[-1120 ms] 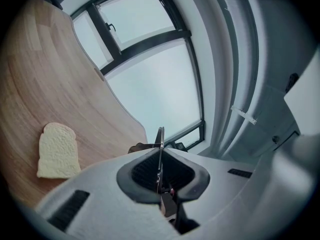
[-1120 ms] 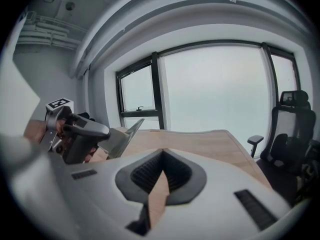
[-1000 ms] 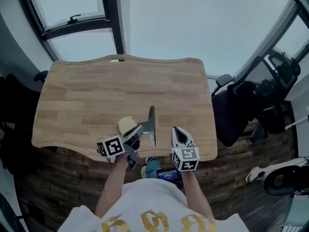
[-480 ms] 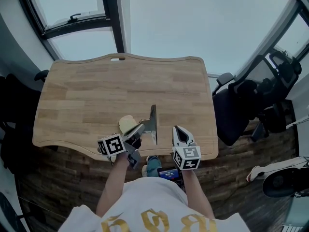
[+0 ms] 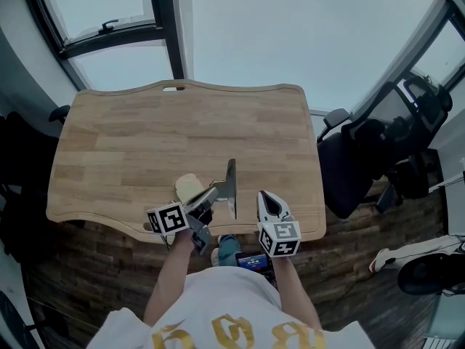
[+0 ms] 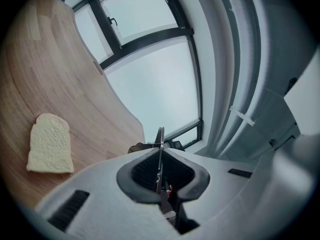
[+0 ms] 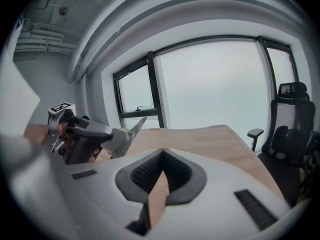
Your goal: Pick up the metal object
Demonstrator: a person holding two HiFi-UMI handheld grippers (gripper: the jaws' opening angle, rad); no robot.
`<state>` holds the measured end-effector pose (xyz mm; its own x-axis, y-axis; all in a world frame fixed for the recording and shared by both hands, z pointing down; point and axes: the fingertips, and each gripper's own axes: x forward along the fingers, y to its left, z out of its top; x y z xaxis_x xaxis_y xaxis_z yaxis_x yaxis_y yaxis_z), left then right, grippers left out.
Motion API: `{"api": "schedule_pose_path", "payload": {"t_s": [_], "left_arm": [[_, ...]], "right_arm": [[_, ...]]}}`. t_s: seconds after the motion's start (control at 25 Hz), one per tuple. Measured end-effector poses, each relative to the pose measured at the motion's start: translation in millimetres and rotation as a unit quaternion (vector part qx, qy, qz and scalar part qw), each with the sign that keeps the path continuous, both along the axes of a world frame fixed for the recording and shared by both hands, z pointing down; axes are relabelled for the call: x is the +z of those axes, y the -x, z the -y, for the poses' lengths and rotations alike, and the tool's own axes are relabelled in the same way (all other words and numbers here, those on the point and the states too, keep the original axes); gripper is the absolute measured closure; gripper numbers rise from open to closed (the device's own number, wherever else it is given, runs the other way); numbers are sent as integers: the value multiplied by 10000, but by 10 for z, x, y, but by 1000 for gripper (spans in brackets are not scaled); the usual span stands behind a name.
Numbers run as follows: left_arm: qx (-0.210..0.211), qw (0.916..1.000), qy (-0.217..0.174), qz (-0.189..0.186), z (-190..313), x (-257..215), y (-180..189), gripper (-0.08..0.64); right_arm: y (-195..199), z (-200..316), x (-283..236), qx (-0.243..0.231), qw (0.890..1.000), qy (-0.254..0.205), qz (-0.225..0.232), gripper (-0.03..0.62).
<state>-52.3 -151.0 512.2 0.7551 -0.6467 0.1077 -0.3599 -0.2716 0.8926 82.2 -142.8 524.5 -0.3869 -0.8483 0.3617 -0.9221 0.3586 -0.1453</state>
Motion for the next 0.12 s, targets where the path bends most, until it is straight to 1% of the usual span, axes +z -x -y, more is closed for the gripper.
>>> {"api": "schedule_pose_path", "payload": {"t_s": [0.12], "left_arm": [[6,10000,27,-8,-3,20,-9,529]], "right_arm": [[4,-11,22,-7,10000,22,-6,581]]}}
